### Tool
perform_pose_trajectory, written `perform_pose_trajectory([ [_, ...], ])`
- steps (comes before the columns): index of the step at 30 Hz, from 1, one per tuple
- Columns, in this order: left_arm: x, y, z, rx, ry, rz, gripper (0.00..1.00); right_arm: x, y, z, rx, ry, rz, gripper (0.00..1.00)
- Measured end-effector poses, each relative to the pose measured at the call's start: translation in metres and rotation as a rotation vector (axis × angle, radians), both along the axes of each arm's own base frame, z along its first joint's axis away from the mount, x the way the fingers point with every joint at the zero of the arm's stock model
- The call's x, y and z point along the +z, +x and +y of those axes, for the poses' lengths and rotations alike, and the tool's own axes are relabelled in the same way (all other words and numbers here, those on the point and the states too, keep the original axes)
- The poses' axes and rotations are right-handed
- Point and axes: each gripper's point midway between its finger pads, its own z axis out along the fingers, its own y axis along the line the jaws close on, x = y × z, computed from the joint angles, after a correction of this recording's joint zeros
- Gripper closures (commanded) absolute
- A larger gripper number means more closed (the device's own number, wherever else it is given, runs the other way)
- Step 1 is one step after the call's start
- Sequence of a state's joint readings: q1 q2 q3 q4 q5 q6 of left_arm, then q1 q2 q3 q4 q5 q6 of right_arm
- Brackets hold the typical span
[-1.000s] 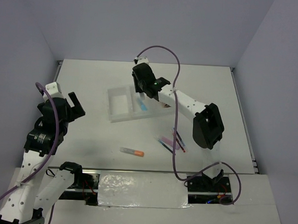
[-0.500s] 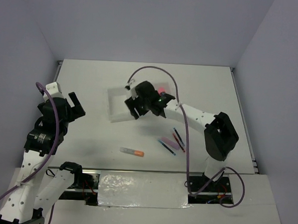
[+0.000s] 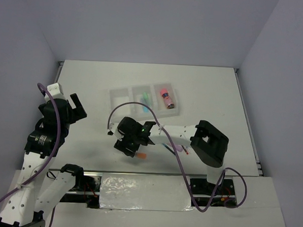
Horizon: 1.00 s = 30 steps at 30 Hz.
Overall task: Sort the stationery into containers
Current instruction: Pick up the pen from the center of the board, then place the pen in the storage box.
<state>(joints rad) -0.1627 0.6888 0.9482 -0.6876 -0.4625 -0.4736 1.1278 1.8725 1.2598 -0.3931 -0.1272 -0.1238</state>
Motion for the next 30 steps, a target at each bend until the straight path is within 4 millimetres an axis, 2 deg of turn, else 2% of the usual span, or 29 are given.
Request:
perform_pose_trajectory([
  [3, -0.001, 0.000, -0.001, -0.004, -0.002, 0.002, 0.01, -0.007, -0.008, -0.002, 0.005, -0.028, 0.000, 0.38],
  [7, -0.001, 0.000, -0.001, -0.006, -0.003, 0.003, 0.01, -0.025, -0.018, -0.005, 0.005, -0.091, -0.009, 0.51],
  [8, -0.001, 0.000, -0.001, -0.006, -0.003, 0.002, 0.01, -0.025, -0.020, -0.003, 0.009, -0.090, -0.016, 0.57],
  [9, -0.001, 0.000, -0.001, -0.007, -0.003, 0.002, 0.01, -0.026, -0.020, -0.003, 0.003, -0.100, -0.031, 0.77],
  [12, -0.001, 0.000, -0.001, -0.007, -0.004, 0.003, 0.01, -0.026, -0.019, -0.003, -0.024, -0.106, -0.060, 1.00],
  [15, -0.001, 0.000, -0.001, -0.007, -0.004, 0.003, 0.01, -0.023, -0.012, -0.004, -0.062, -0.091, -0.117, 1.00],
  [18, -0.001, 0.000, -0.001, -0.007, -0.004, 0.002, 0.01, -0.015, 0.002, -0.017, -0.122, -0.079, -0.167, 1.00],
  [20, -0.001, 0.000, -0.001, -0.007, -0.004, 0.003, 0.01, -0.001, 0.026, -0.021, -0.189, -0.041, -0.176, 0.99],
  [21, -0.001, 0.000, -0.001, -0.007, -0.004, 0.002, 0.01, 0.009, 0.045, -0.024, -0.237, -0.021, -0.179, 0.99],
  [22, -0.001, 0.000, -0.001, -0.007, -0.004, 0.003, 0.01, 0.020, 0.067, -0.025, -0.287, 0.002, -0.188, 0.99],
  [27, -0.001, 0.000, -0.002, -0.010, -0.005, 0.003, 0.01, 0.094, 0.198, -0.033, -0.581, 0.137, -0.284, 0.98],
  [30, -0.001, 0.001, -0.003, -0.014, -0.006, 0.003, 0.01, 0.121, 0.254, -0.045, -0.718, 0.183, -0.326, 0.93],
])
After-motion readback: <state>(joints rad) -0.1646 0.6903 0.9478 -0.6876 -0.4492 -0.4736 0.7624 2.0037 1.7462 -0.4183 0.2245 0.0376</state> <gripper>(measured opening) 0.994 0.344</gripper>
